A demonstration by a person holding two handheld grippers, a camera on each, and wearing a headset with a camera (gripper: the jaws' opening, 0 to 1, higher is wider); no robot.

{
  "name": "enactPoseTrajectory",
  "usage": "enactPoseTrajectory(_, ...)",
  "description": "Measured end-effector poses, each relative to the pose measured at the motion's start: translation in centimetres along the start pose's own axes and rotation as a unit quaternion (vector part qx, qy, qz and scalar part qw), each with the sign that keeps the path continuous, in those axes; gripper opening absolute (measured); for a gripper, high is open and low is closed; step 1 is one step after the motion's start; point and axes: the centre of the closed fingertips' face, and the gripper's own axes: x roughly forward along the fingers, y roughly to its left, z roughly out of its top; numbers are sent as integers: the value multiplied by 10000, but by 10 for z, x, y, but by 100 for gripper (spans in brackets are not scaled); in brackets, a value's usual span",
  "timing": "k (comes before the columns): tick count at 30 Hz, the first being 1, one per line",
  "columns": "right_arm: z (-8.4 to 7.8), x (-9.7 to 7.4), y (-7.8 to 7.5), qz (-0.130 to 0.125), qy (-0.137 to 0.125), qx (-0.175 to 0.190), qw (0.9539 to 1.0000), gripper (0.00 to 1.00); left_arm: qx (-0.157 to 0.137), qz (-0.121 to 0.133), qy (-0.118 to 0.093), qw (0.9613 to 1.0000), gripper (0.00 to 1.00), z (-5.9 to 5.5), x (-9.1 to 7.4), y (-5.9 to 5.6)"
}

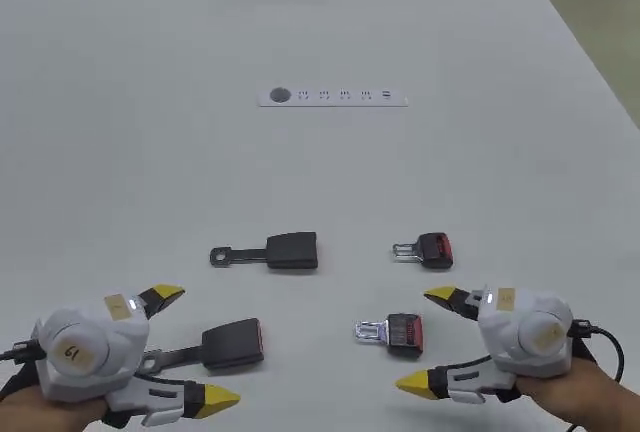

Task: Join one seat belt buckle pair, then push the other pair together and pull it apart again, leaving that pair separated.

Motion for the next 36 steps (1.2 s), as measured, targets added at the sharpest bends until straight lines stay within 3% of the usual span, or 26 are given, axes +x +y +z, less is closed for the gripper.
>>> enactPoseTrajectory(6, -1, 5, 4, 226, 147, -86, 9996, 73, 81, -157, 130, 9998, 86, -4, 7, -4)
enactPoseTrajectory(22, -15, 12, 1, 631, 528, -409, 9958, 62, 278, -382, 514, 9976, 70, -24, 30, -1)
enactPoseTrajectory(31, -20, 15, 1, 816, 746, -645, 9918, 58, 531, -536, 829, 9937, 61, -38, 38, -2)
enactPoseTrajectory(32, -19, 16, 1, 830, 708, -696, 9916, 57, 660, -494, 760, 9937, 60, -36, 40, 2)
enactPoseTrajectory(33, -19, 16, 2, 846, 721, -699, 9913, 57, 588, -501, 809, 9937, 58, -39, 39, 1)
enactPoseTrajectory(36, -18, 17, 3, 876, 713, -728, 9909, 52, 804, -465, 816, 9923, 54, -38, 39, 6)
